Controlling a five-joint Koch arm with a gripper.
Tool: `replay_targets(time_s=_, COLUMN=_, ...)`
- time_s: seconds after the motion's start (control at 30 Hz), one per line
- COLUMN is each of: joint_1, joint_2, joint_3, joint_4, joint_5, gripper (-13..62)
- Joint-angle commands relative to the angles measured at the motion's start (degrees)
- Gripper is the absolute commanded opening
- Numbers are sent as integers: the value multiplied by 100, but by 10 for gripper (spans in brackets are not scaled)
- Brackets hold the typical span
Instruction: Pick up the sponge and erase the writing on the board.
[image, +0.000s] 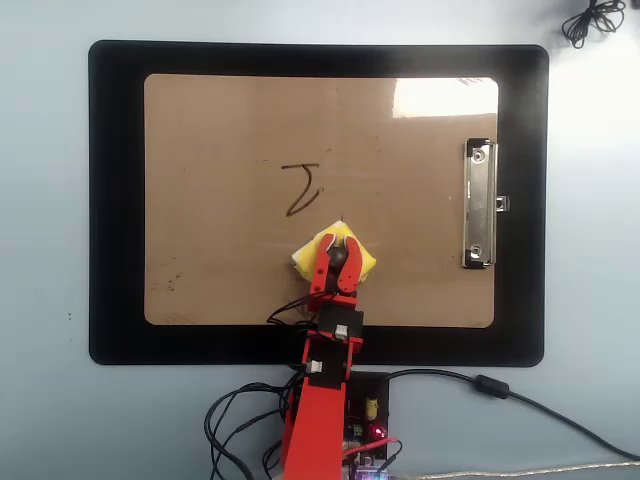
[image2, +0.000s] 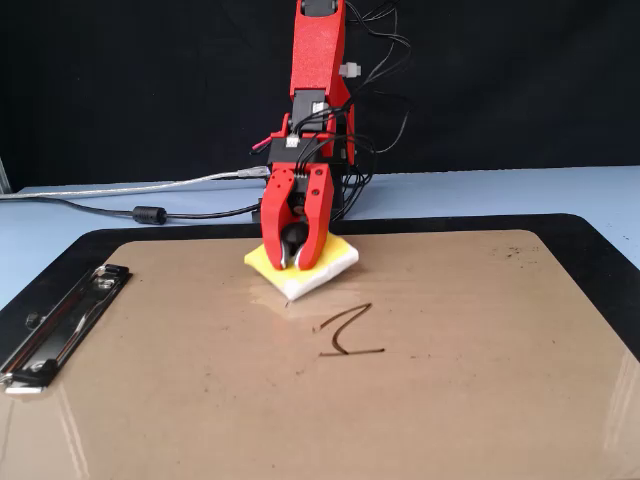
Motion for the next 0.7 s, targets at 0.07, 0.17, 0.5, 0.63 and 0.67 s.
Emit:
replay_targets(time_s=0.07, joint_1=-35, joint_2=-949, joint_3=-853, joint_4=-123, joint_5=-62, gripper=-80)
replay_targets(time_s=0.17, joint_1=-580, joint_2=-1802, joint_3=-1740, joint_4=-123, joint_5=-79, gripper=-80)
replay_targets(time_s=0.5, joint_1=-1301, joint_2=-914, joint_3=-949, joint_4=-35, joint_5=-466, gripper=-80)
replay_targets(time_s=0.63, joint_1=-1433, joint_2=-791, joint_3=-738, joint_4=-88, joint_5=-466, gripper=-80)
replay_targets(time_s=0.67, joint_1=-1512, joint_2=-1090, joint_3=-976, joint_4=-114, joint_5=-466, gripper=-80)
